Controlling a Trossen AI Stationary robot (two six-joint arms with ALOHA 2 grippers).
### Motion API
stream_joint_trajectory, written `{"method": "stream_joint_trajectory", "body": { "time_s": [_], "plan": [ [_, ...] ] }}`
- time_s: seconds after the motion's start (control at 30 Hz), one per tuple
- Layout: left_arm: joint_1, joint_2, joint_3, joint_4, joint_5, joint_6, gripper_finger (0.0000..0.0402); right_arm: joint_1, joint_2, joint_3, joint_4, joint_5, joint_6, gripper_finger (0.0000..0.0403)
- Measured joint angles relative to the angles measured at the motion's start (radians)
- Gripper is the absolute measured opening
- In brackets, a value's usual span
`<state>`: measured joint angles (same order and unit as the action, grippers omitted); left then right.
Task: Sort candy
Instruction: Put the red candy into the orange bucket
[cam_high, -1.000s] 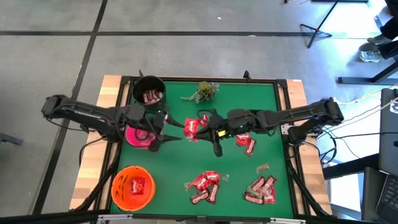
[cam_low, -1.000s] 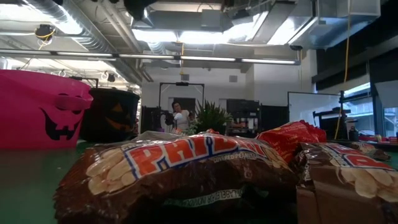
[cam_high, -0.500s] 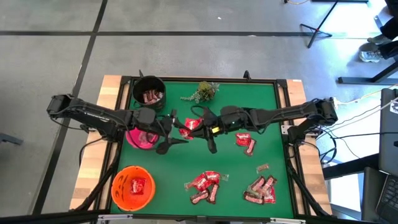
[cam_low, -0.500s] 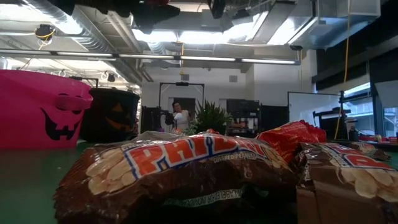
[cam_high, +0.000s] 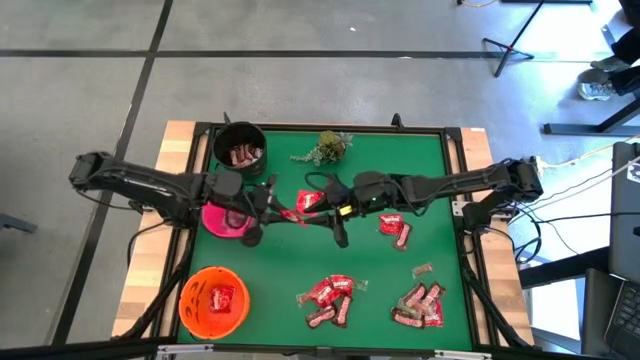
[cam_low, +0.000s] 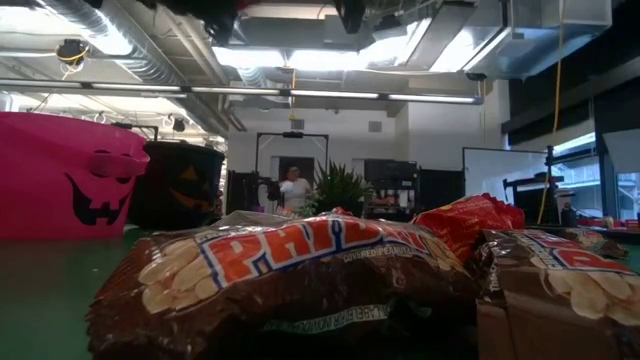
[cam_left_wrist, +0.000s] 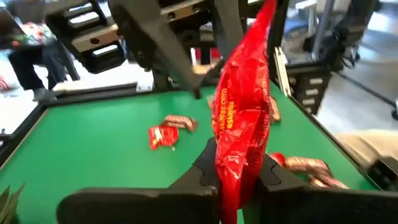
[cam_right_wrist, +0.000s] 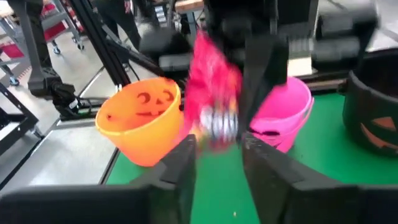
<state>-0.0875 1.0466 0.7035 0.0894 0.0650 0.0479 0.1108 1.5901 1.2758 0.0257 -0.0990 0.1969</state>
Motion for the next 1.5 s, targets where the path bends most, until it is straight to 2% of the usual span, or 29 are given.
{"method": "stream_joint_trajectory", "body": {
  "time_s": [0.17, 0.27, 0.37, 0.43, 0.5, 0.77, 1.0, 1.2, 1.33, 1.5],
  "plan": [
    [-0.009, -0.121, 0.11, -0.381, -0.029, -0.044, 0.0039, 0.0, -0.046, 0.0, -0.067, -0.007, -0.001, 0.0189],
    [-0.033, -0.167, 0.161, -0.631, 0.012, -0.073, 0.0042, 0.0, -0.081, 0.0, -0.125, -0.007, -0.003, 0.0209],
    [-0.081, -0.196, 0.186, -0.847, 0.103, -0.203, 0.0038, 0.001, -0.111, 0.0, -0.173, -0.007, -0.001, 0.0215],
    [-0.135, -0.204, 0.19, -0.921, 0.155, -0.316, 0.0034, 0.001, -0.121, 0.0, -0.186, -0.004, -0.001, 0.0216],
    [-0.215, -0.205, 0.19, -0.982, 0.16, -0.428, 0.003, 0.001, -0.128, 0.001, -0.21, 0.003, -0.001, 0.0214],
    [-0.537, -0.166, 0.19, -0.977, 0.052, -0.754, 0.0026, 0.001, -0.128, 0.0, -0.242, 0.019, 0.005, 0.021],
    [-0.724, -0.088, 0.19, -0.943, -0.007, -0.991, 0.0025, 0.001, -0.128, 0.0, -0.269, 0.053, 0.006, 0.0209],
    [-0.807, 0.008, 0.19, -0.947, -0.021, -1.089, 0.0025, 0.0, -0.128, 0.0, -0.265, 0.091, 0.007, 0.0209],
    [-0.826, 0.054, 0.19, -0.909, -0.007, -1.093, 0.0027, 0.0, -0.128, 0.0, -0.266, 0.091, 0.007, 0.0209],
    [-0.83, 0.074, 0.19, -0.861, 0.052, -1.093, 0.006, 0.0, -0.128, 0.0, -0.287, 0.091, 0.007, 0.0209]
  ]
}}
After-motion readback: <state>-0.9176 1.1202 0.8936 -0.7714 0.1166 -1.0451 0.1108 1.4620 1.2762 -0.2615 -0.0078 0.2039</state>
